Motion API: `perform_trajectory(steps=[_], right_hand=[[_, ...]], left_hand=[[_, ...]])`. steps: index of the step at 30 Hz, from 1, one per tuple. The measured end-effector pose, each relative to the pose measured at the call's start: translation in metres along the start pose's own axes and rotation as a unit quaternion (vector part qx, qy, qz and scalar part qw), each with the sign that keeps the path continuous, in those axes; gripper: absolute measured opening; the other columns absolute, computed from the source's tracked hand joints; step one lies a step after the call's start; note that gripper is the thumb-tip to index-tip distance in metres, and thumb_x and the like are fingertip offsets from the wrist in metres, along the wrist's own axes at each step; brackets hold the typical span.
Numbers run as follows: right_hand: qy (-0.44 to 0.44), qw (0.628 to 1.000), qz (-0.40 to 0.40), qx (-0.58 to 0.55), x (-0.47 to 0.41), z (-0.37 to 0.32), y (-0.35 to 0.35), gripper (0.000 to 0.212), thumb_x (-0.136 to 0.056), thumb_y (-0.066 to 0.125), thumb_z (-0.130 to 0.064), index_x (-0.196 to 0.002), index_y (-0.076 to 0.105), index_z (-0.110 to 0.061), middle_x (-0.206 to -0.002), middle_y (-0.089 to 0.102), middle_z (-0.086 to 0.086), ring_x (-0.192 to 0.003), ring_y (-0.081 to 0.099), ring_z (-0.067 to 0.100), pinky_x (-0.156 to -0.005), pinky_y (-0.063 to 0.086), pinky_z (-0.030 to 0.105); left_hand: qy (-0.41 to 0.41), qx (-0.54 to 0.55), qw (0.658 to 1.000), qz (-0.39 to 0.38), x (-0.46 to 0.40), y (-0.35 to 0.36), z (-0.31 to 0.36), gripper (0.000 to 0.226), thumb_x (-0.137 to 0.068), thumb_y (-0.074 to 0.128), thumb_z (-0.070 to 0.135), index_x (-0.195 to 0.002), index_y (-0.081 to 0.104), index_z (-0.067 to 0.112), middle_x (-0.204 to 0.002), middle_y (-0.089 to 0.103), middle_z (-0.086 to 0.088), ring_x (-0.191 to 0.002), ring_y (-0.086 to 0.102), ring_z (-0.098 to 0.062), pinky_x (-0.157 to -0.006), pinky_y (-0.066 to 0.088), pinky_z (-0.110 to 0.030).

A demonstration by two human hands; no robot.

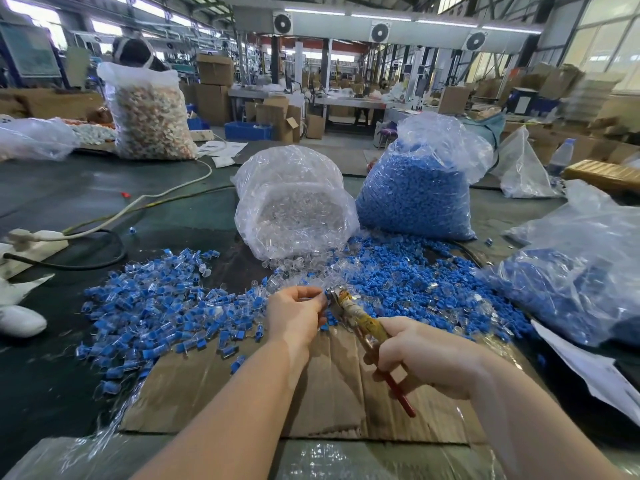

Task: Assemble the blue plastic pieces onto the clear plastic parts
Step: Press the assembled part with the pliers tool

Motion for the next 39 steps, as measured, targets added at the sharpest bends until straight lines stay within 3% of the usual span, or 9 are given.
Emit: perform_trajectory(steps=[12, 16, 19, 21, 24, 26, 31, 36, 39], right_hand=[[-0.017, 0.997, 0.047, 0.058, -0.002, 0.001, 0.007, 0.011, -0.084, 0.041, 0.0, -0.089, 0.043, -0.01, -0.083, 0.045, 0.009, -0.071, 0.045, 0.019, -0.062, 0.041, 0.031], [-0.033, 0.997, 0.065, -0.023, -0.002, 0.004, 0.009, 0.016, -0.076, 0.051, 0.001, -0.08, 0.05, -0.014, -0.074, 0.047, 0.005, -0.059, 0.046, 0.013, -0.056, 0.038, 0.027], [-0.038, 0.988, 0.124, -0.081, -0.004, 0.015, 0.005, 0.039, -0.069, 0.058, -0.001, -0.105, 0.057, -0.018, -0.079, 0.051, 0.004, -0.053, 0.045, 0.008, -0.05, 0.036, 0.023], [-0.048, 0.974, 0.218, -0.027, -0.011, 0.027, -0.007, 0.05, -0.072, 0.061, -0.002, -0.12, 0.051, -0.016, -0.09, 0.053, 0.004, -0.062, 0.05, 0.009, -0.055, 0.042, 0.022], [-0.002, 0.913, 0.372, 0.169, -0.017, 0.046, -0.029, 0.048, -0.08, 0.065, -0.018, -0.125, 0.05, -0.017, -0.106, 0.055, 0.008, -0.097, 0.051, 0.024, -0.087, 0.046, 0.041], [0.052, 0.878, 0.412, 0.239, -0.016, 0.058, -0.04, 0.059, -0.084, 0.064, -0.03, -0.137, 0.04, -0.019, -0.12, 0.052, 0.011, -0.114, 0.044, 0.028, -0.099, 0.038, 0.043], [0.108, 0.832, 0.44, 0.319, -0.016, 0.08, -0.051, 0.062, -0.086, 0.058, -0.042, -0.14, 0.034, -0.021, -0.123, 0.047, 0.015, -0.116, 0.041, 0.032, -0.097, 0.036, 0.041], [0.129, 0.787, 0.447, 0.406, -0.017, 0.088, -0.047, 0.068, -0.089, 0.038, -0.061, -0.144, 0.027, -0.024, -0.127, 0.045, 0.012, -0.118, 0.042, 0.029, -0.097, 0.036, 0.037], [0.138, 0.784, 0.434, 0.423, -0.019, 0.089, -0.047, 0.069, -0.089, 0.033, -0.063, -0.145, 0.024, -0.024, -0.131, 0.043, 0.012, -0.122, 0.04, 0.029, -0.101, 0.033, 0.04]], left_hand=[[-0.027, 0.038, 0.999, 0.012, -0.002, 0.002, -0.007, 0.016, -0.085, 0.06, -0.001, -0.08, 0.063, 0.013, -0.08, 0.064, -0.006, -0.064, 0.058, -0.011, -0.052, 0.047, -0.017], [-0.023, 0.036, 0.999, 0.014, -0.002, -0.001, -0.009, 0.014, -0.086, 0.06, 0.001, -0.082, 0.063, 0.013, -0.079, 0.064, -0.005, -0.062, 0.057, -0.011, -0.053, 0.049, -0.018], [0.063, -0.1, 0.991, 0.061, -0.006, -0.014, -0.006, 0.009, -0.088, 0.06, 0.008, -0.088, 0.064, 0.016, -0.083, 0.064, 0.0, -0.067, 0.056, -0.007, -0.055, 0.043, -0.017], [0.157, -0.235, 0.954, 0.098, -0.011, -0.027, -0.001, 0.01, -0.09, 0.058, 0.012, -0.093, 0.066, 0.017, -0.087, 0.065, 0.002, -0.068, 0.053, -0.002, -0.054, 0.035, -0.013], [0.238, -0.376, 0.886, 0.133, -0.02, -0.046, 0.0, 0.018, -0.092, 0.054, 0.012, -0.103, 0.069, 0.015, -0.098, 0.062, -0.004, -0.081, 0.05, -0.013, -0.064, 0.036, -0.018], [0.25, -0.442, 0.849, 0.145, -0.027, -0.057, -0.003, 0.021, -0.092, 0.054, 0.011, -0.106, 0.069, 0.015, -0.1, 0.06, -0.006, -0.091, 0.048, -0.02, -0.076, 0.038, -0.028], [0.238, -0.532, 0.797, 0.16, -0.03, -0.063, -0.012, 0.029, -0.092, 0.055, 0.014, -0.115, 0.064, 0.028, -0.106, 0.055, 0.002, -0.1, 0.039, -0.019, -0.085, 0.031, -0.031], [0.295, -0.458, 0.834, 0.085, -0.013, -0.034, -0.021, 0.023, -0.088, 0.06, 0.018, -0.111, 0.065, 0.021, -0.107, 0.057, 0.003, -0.101, 0.04, -0.012, -0.091, 0.029, -0.023], [0.324, -0.41, 0.852, 0.01, 0.0, -0.011, -0.028, 0.019, -0.09, 0.058, 0.017, -0.107, 0.066, 0.019, -0.103, 0.059, 0.004, -0.097, 0.042, -0.008, -0.085, 0.029, -0.015]])
Point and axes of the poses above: each hand's wrist, its own x-axis away from the middle knuckle, its own y-axis out of the palm, z = x × y, the point moved 2 cm from there along -x, towards the middle knuckle
